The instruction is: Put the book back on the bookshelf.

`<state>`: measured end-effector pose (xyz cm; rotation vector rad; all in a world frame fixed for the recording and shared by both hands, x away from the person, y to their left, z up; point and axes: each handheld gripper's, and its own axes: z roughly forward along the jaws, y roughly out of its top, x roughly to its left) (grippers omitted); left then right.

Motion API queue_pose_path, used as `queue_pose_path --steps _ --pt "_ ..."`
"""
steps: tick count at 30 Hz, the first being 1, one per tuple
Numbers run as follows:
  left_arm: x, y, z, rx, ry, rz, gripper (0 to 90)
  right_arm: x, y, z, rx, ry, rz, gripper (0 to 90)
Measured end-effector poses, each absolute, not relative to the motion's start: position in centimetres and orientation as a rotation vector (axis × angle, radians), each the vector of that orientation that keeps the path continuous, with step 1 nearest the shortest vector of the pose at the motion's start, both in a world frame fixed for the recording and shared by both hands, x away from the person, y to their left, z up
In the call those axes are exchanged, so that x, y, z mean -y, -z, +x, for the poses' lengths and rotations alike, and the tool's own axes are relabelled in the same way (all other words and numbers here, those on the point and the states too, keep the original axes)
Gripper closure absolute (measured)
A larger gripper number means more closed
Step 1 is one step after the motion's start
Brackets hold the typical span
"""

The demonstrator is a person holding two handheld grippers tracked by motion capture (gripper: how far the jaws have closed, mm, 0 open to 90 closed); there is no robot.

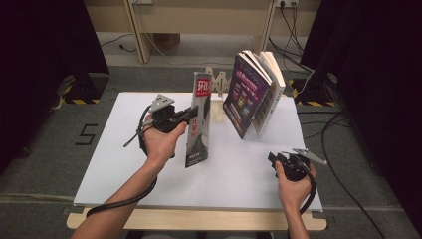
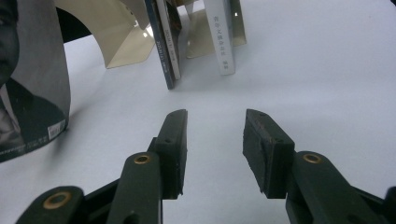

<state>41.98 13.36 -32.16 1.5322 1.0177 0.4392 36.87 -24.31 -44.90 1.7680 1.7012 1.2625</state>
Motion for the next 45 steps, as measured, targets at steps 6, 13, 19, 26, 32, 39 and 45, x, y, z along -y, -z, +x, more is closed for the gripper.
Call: queue_pose_path --steps 6,13,19,26,32,39,45 --pt "-13.1 32.0 43.3 -1.006 -0.488 1.509 87.1 24.1 45.3 36.7 -1.706 -1.244 1.76 59.5" --pt "-12.6 31.7 44.9 -1.02 -0.505 1.486 87.1 24.1 45.8 36.7 -1.724 -1.224 1.743 58.4" --pt "-11.7 31.2 46.1 -0.997 -0.545 1.473 87.1 24.1 45.8 36.7 -1.722 -1.225 1.747 58.4" --pt "-10.9 30.7 47.6 -0.985 -0.579 1.465 87.0 24.2 45.9 36.8 -1.726 -1.22 1.745 58.4" --pt "-10.3 30.1 48.8 -0.986 -0.626 1.454 87.0 24.3 46.0 36.8 -1.725 -1.218 1.742 58.1" --pt "-10.9 29.4 47.4 -0.978 -0.631 1.44 87.0 24.4 46.1 36.7 -1.725 -1.222 1.758 58.1" --pt "-12.2 29.2 46.0 -0.976 -0.64 1.43 87.0 24.2 46.2 36.8 -1.728 -1.221 1.75 58.0"
